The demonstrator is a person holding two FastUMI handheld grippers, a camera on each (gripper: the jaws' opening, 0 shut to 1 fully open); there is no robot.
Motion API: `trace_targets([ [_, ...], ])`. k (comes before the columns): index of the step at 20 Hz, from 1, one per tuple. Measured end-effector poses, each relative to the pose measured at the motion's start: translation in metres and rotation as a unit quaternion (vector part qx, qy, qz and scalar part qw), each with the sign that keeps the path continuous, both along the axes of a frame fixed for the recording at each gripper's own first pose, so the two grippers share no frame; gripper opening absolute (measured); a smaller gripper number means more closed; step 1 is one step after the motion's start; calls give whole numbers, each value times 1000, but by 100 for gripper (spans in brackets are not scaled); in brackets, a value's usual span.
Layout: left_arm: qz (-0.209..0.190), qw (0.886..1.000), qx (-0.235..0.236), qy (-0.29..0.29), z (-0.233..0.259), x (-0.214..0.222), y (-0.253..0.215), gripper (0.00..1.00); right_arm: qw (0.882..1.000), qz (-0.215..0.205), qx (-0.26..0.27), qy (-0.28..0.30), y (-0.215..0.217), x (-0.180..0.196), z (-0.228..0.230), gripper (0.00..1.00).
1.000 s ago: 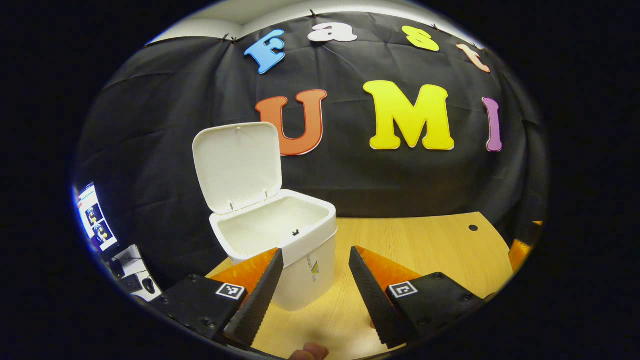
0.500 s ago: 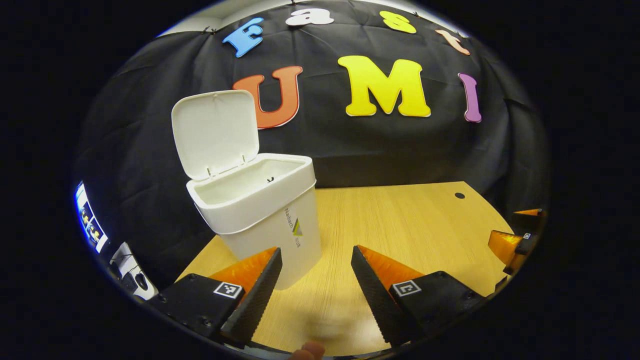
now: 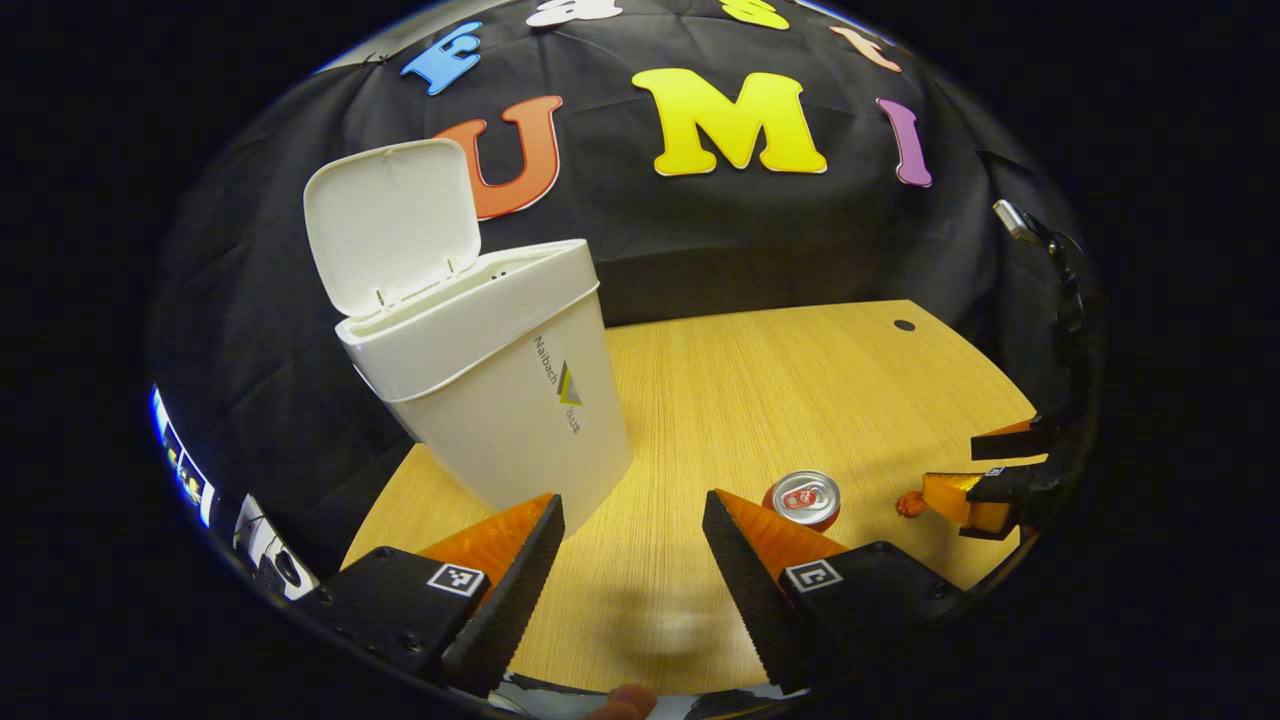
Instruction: Press the lid of the desktop garbage bin to open it, pick up the crumpled paper on the desktop and throw it into the bin, then pick up the pop can on the desktop and drop it into the bin, and finally close the garbage bin lid.
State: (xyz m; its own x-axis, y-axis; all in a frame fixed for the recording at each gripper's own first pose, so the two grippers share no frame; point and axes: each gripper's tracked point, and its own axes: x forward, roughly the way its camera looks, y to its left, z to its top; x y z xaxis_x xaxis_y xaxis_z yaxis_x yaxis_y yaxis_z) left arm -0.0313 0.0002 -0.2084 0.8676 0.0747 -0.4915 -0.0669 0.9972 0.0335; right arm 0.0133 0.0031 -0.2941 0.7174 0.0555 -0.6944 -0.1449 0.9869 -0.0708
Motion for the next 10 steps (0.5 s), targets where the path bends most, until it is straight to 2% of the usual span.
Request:
trace_targets([
  [3,-7,1000,2,20,-12,-1,-4,93,998,-5,-3,58,-2,0,-37,94],
  [7,-10,999,3,34,-19,0,-5,93,991,-34,5,129,-10,2,-74,94],
  [8,-9,999,2,39,-22,-1,-5,93,990,-38,11,138,-10,4,-76,93],
  [9,-8,999,2,43,-25,-1,-4,93,989,-40,13,141,-10,6,-77,87],
  [10,-6,999,1,48,-28,-2,-3,93,989,-40,8,143,-12,11,-78,86],
])
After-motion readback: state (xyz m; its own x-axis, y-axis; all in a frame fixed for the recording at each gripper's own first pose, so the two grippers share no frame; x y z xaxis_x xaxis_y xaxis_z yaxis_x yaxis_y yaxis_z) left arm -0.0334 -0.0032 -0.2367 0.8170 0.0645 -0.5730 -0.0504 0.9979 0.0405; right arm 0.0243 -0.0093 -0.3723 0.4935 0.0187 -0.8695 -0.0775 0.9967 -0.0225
